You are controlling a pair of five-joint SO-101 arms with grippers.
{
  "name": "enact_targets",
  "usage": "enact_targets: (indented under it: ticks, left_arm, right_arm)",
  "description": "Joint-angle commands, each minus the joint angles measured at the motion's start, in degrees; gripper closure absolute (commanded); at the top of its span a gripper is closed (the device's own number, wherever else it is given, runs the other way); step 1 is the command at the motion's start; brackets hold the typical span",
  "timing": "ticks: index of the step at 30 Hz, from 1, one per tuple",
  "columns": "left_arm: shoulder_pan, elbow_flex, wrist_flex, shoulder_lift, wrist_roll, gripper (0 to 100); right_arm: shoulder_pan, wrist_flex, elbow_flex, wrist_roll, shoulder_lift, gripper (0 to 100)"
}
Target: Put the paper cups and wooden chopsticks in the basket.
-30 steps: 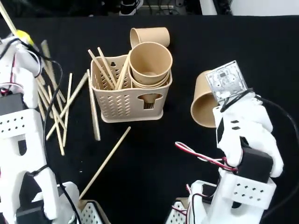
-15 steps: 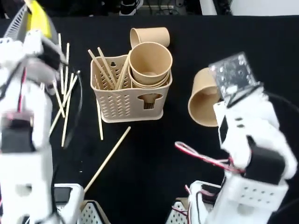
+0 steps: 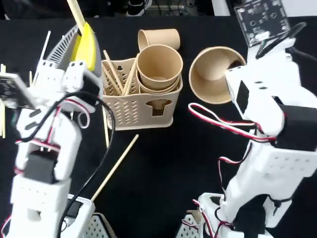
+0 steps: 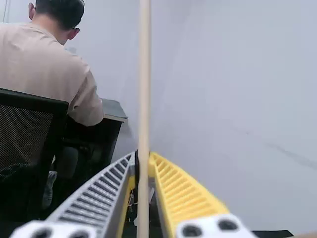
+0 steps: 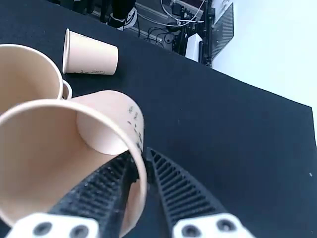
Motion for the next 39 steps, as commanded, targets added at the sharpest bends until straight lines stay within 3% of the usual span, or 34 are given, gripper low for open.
enact_targets:
  ticks: [1,5,11,18,23,39]
  left_arm:
    - [0.22,13.67,-21.19,-0.88,-1.76,97]
    - [0.75,22.37,-31.03,-0.26,-5.89,97]
    - [-0.57,26.33,-34.81,2.02,-5.80,97]
    - [-2.07,33.63,-45.01,4.84,-5.63,97]
    - [-3.30,38.29,-48.09,4.84,-5.54,97]
    - [-3.03,39.16,-47.82,4.92,-6.07,96]
  right_arm:
    - [-1.14,1.67,-3.82,-0.62,-0.13,98.8]
    - [-6.59,1.58,-6.46,-1.05,-1.45,98.8]
    - [-17.93,1.05,-11.47,-5.80,1.54,98.8]
    - [-18.37,1.32,-17.71,-11.52,11.30,98.8]
    - [-18.11,1.58,-15.96,-15.38,11.47,98.8]
    - [-18.20,1.49,-1.63,-16.18,3.03,98.8]
